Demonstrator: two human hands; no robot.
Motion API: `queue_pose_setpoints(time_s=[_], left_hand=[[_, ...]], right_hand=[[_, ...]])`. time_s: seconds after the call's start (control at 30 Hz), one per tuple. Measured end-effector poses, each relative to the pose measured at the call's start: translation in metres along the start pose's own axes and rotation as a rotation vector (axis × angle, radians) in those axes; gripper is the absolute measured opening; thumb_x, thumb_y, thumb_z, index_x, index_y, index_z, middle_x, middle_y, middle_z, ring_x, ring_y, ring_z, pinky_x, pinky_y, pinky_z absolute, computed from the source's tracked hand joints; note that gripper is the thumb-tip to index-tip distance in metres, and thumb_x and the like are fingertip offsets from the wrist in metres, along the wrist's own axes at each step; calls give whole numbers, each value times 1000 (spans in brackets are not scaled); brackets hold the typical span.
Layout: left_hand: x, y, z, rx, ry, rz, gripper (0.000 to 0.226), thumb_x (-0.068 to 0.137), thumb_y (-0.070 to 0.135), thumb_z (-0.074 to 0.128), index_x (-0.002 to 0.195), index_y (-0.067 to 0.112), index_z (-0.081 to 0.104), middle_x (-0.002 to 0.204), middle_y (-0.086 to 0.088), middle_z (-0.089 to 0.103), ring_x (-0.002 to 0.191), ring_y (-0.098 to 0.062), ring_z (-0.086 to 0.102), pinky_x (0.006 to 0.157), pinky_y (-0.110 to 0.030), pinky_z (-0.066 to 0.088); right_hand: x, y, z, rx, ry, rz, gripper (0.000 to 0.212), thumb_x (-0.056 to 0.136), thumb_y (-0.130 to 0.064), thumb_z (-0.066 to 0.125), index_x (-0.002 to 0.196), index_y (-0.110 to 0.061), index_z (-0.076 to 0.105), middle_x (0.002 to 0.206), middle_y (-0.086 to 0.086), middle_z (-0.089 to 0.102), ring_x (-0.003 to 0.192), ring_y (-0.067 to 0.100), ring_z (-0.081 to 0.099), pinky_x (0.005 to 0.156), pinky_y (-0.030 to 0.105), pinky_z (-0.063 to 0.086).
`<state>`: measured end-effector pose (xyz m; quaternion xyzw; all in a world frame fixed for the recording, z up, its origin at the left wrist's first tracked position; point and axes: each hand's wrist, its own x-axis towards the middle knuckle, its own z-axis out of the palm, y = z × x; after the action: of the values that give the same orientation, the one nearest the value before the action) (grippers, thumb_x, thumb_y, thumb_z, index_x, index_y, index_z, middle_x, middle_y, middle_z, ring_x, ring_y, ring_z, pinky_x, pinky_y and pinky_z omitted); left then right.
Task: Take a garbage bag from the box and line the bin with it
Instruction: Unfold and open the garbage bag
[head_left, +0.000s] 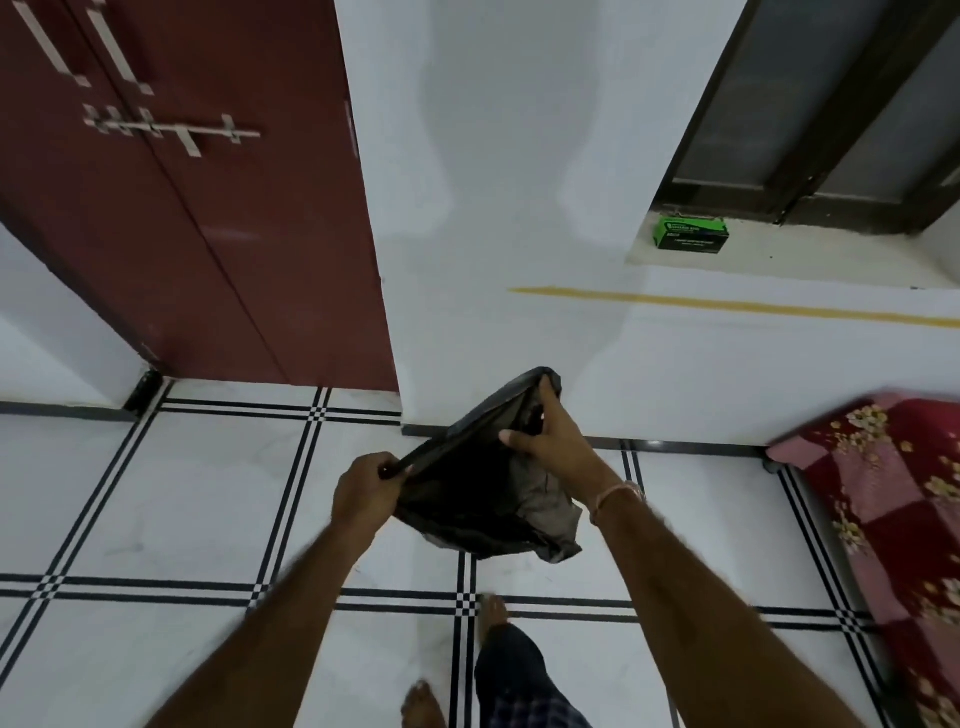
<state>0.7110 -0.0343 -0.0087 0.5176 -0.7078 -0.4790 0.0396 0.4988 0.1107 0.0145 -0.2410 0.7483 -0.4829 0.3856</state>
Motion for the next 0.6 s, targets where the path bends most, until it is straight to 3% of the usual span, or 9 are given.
queue_pose_setpoints(time_s=[0.1, 0.2, 0.33, 0.4, 0.53, 0.6], left_hand=[[6, 20, -8, -581, -118, -299, 18, 105, 22, 56, 92, 13, 66, 84, -9, 63, 68, -19, 55, 45, -21, 48], [17, 29, -15, -931, -191, -361, 15, 106, 10, 51, 101, 6, 65, 93, -12, 69, 80, -22, 64, 51, -23, 61], [39, 14, -22, -962, -373, -221, 19, 98, 7, 62, 117, 3, 65, 101, -10, 69, 83, -16, 68, 64, -22, 61], [47, 7, -20, -942, -433, -172, 34, 92, 11, 69, 125, 2, 63, 108, -10, 70, 87, -14, 70, 71, -23, 60], [66, -1, -1, -919, -388, -158, 40, 101, 30, 57, 132, 6, 64, 106, -3, 76, 87, -11, 70, 80, -29, 58], [81, 0, 14, -968, -308, -214, 46, 103, 39, 51, 133, 7, 64, 116, -6, 76, 101, -17, 71, 89, -32, 57]], right_hand=[[9, -12, 11, -112, 30, -40, 125, 73, -36, 83, 165, -24, 0, 153, 6, 49, 135, 27, 53, 112, 45, 47], [24, -11, 13, -173, 49, -74, 110, 81, -19, 83, 163, -19, 10, 139, 8, 57, 124, 27, 58, 101, 35, 50], [47, -7, 7, 48, -30, 38, 91, 78, -21, 88, 150, -26, 33, 132, 11, 67, 117, 30, 68, 98, 43, 59], [52, -13, 5, 187, -75, 68, 68, 85, -17, 84, 139, -25, 44, 129, 12, 69, 113, 28, 71, 88, 36, 62], [68, -8, 6, 347, -63, 116, 52, 93, -23, 76, 138, -22, 51, 125, 10, 72, 107, 20, 75, 81, 27, 61], [83, -1, 4, 396, -59, 155, 53, 96, -25, 72, 142, -19, 49, 121, 3, 72, 97, 8, 77, 75, 20, 60]])
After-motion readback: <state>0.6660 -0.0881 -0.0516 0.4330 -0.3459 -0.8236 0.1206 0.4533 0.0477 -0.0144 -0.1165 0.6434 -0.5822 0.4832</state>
